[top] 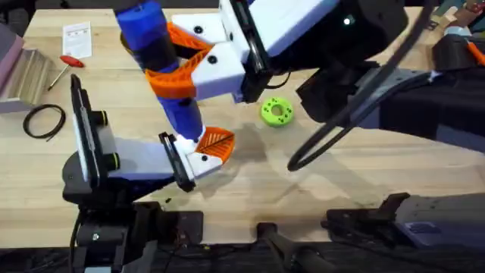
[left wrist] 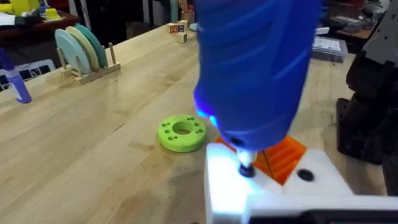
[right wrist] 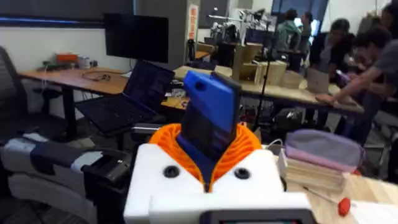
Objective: Pick up the gripper from the table and insert it into the empty holder that is missing its gripper. Then pick up a screw, insert it into the mounting hole, and use the screwdriver to tighten it. Finally, clean up the table by picking up the vegetable and placing it into the bucket.
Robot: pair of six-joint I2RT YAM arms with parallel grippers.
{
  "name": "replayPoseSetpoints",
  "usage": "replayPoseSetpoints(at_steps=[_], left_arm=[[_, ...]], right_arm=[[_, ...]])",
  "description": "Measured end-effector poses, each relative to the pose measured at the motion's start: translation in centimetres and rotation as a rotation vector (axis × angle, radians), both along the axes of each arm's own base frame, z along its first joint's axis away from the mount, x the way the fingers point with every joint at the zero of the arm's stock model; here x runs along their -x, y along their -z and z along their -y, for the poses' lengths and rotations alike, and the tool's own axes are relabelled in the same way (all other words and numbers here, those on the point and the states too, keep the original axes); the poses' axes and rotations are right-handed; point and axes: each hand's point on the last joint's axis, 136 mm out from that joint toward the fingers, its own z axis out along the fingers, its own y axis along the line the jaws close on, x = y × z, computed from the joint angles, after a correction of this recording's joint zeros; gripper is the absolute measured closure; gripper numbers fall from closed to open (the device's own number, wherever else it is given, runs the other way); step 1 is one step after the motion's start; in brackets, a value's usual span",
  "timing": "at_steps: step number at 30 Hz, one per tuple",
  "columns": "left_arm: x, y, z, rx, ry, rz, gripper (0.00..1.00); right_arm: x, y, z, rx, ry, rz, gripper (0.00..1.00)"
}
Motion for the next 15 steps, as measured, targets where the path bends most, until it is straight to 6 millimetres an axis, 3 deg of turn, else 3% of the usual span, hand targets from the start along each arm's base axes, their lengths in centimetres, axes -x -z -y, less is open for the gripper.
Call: replayPoseSetpoints(at_steps=[9,15], left_arm=[[0.0,0.0,0.0,0.0,-0.001,0.001,0.995],[0.0,0.0,0.0,0.0,-0.001,0.001,0.995]], right_arm=[[1.2,-1.2,0.7,-0.074,-0.029,0.101,0.978],[1.9,-0.9,0.8,-0.06,-0.068,0.117,0.978]])
